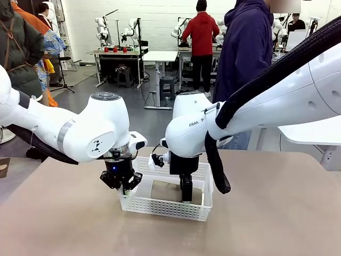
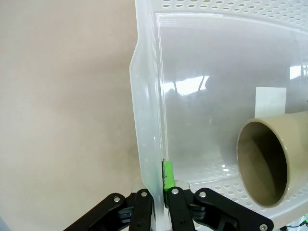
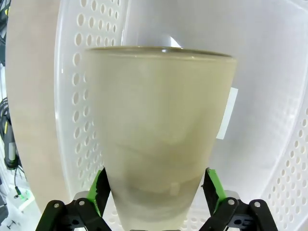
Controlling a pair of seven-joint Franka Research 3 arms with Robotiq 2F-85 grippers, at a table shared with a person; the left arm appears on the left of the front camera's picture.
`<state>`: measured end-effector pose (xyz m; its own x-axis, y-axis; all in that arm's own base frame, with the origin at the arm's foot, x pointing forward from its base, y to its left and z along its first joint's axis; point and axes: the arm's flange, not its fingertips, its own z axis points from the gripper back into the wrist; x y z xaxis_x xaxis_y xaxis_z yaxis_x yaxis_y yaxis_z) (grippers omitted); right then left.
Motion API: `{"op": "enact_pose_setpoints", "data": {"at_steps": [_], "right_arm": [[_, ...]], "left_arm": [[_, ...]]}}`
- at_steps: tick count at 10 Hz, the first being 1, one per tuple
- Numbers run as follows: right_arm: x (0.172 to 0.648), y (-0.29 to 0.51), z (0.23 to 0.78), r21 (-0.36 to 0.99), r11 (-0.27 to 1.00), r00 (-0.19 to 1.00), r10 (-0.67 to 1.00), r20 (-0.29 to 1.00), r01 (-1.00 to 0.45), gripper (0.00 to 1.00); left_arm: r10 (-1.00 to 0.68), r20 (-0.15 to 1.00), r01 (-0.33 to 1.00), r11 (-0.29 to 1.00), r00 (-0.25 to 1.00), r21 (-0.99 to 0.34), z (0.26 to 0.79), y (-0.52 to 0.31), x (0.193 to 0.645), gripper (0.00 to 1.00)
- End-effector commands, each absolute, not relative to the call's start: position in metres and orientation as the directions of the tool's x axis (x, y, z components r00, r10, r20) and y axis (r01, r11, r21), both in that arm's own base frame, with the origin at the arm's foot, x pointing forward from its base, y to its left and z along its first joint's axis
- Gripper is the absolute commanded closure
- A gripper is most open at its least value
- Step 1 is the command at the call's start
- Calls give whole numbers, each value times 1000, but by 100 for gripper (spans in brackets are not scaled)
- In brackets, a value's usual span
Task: Clean and organize the cups into the basket.
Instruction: Pick up the Organizing basket and move it to the center of the table, then pick up the Reusable plastic cup from the right side of the table and place it inside the Organizing basket.
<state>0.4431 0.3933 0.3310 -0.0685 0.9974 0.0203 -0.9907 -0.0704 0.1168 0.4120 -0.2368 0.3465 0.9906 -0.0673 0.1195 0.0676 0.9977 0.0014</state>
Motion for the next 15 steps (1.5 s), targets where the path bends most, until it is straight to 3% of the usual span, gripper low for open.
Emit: {"op": "enact_pose_setpoints", "data": {"at_steps": [1,3,8,15], "right_arm": [[439,391,339,107,-62,-61,998,13,-992,0],[436,358,373,42,-48,-44,994,105,-998,0],[404,161,485,-136,35,-48,822,567,-990,0],[408,-52,447,-70,130,10,535,845,-989,0]], "left_arm": [[-69,127,70,998,989,3,349,-236,411,100],[-69,127,70,998,989,3,349,-236,411,100],[-69,127,70,998,989,3,349,-236,411,100],[-69,127,70,998,989,3,349,-236,411,100]]}}
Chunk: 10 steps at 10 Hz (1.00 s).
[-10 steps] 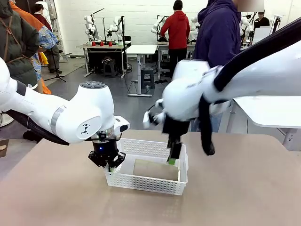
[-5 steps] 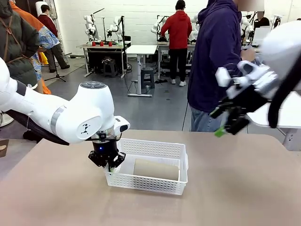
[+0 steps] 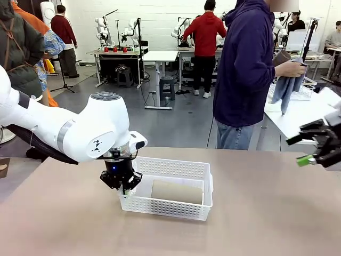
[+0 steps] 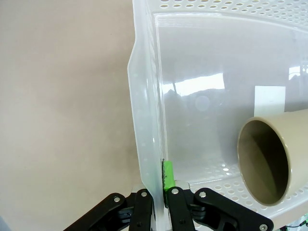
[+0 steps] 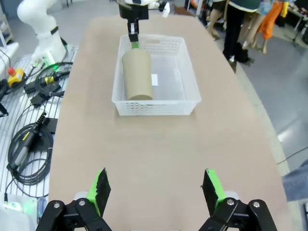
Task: Clean and organize the cups into the basket.
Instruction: Pick up the Organizing basket and move it to the center of the table, then pick up the Reusable plastic cup from the right side of the table and place it inside the Organizing basket.
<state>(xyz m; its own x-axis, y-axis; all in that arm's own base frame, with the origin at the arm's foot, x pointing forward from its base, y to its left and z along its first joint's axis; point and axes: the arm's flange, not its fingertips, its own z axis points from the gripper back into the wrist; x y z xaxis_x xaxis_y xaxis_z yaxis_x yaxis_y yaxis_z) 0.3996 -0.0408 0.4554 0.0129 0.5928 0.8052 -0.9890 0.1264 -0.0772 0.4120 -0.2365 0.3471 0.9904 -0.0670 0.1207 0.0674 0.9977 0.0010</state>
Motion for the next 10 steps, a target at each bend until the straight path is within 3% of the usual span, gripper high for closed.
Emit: {"op": "enact_pose_setpoints", "data": {"at_steps": [1,6,10], "right_arm": [[407,-73,436,-56,150,28,502,864,-987,0],[410,-138,385,11,236,102,377,920,-972,0],[403,-133,383,33,225,128,422,898,-974,0]], "left_arm": [[-69,127,70,998,989,3,349,-236,411,100],[-69,127,70,998,989,3,349,-236,411,100],[-69,127,70,998,989,3,349,-236,411,100]]}}
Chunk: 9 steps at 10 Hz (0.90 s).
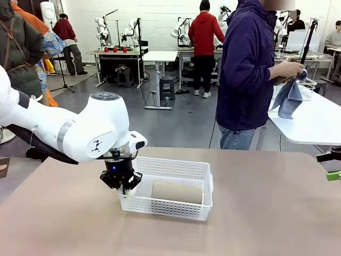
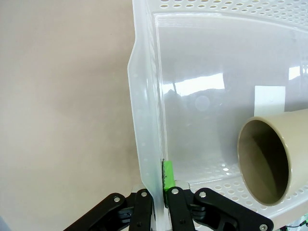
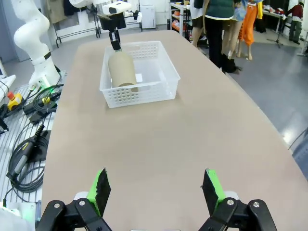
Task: Clean and organize the cups into the basket.
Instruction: Pick up the Organizing basket and move it to the center of the table, then pick up the Reusable plastic cup from the right side of the table and place it inside the Organizing basket, then pick up the Reusable plastic cup from the right side of the table and stack it inside the Organizing basket in the center of the table.
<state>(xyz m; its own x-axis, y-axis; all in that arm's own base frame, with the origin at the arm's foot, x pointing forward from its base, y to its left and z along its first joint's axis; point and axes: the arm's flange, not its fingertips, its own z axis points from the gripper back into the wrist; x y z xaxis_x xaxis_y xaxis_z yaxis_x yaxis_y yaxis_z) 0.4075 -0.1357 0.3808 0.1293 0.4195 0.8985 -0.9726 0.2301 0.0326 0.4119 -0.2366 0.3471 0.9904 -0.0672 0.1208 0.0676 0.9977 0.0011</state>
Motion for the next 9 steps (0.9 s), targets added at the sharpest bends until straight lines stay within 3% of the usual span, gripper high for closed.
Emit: {"op": "enact_pose_setpoints", "data": {"at_steps": [1,9], "right_arm": [[403,-133,383,33,225,128,422,898,-974,0],[403,-133,383,33,225,128,422,898,-974,0]], "left_arm": [[-69,127,70,998,989,3,349,-236,411,100],[-69,127,70,998,989,3,349,-236,411,100]]}}
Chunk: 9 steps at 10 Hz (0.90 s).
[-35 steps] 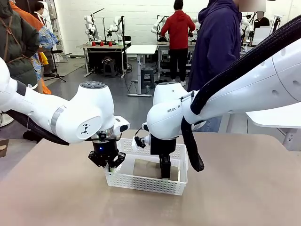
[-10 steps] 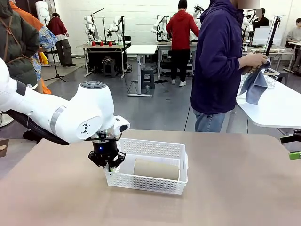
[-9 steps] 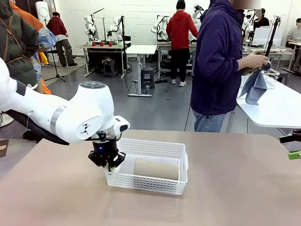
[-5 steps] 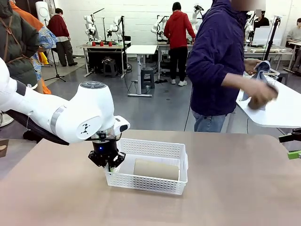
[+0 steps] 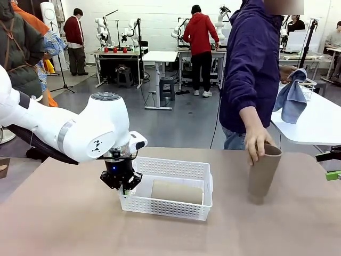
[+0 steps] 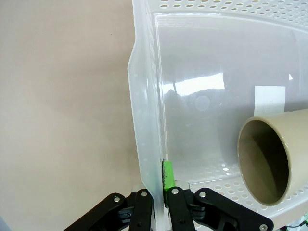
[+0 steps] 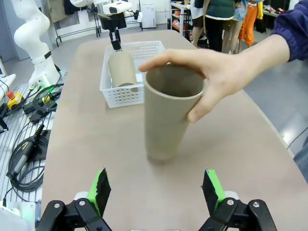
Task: Clean and organize the cups into the basket.
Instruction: Pick up the Reusable plastic cup from the right side of the table and stack it inside the Organizing basket in the center of the table.
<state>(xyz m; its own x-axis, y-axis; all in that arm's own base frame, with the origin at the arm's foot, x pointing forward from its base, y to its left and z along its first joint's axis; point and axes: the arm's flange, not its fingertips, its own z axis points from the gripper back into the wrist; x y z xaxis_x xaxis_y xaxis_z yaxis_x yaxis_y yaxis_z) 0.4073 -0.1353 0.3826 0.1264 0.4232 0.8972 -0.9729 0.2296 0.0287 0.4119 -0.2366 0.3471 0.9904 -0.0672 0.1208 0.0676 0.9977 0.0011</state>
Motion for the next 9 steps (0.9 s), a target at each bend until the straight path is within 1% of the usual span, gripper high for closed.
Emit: {"op": "enact_pose_setpoints", "data": {"at_steps": [1,9], "right_arm": [[403,-133,383,33,225,128,422,898,-974,0],[403,-133,383,33,225,128,422,898,-974,0]], "left_arm": [[-69,127,70,998,989,3,349,-236,411,100],[-69,127,70,998,989,3,349,-236,411,100]]}}
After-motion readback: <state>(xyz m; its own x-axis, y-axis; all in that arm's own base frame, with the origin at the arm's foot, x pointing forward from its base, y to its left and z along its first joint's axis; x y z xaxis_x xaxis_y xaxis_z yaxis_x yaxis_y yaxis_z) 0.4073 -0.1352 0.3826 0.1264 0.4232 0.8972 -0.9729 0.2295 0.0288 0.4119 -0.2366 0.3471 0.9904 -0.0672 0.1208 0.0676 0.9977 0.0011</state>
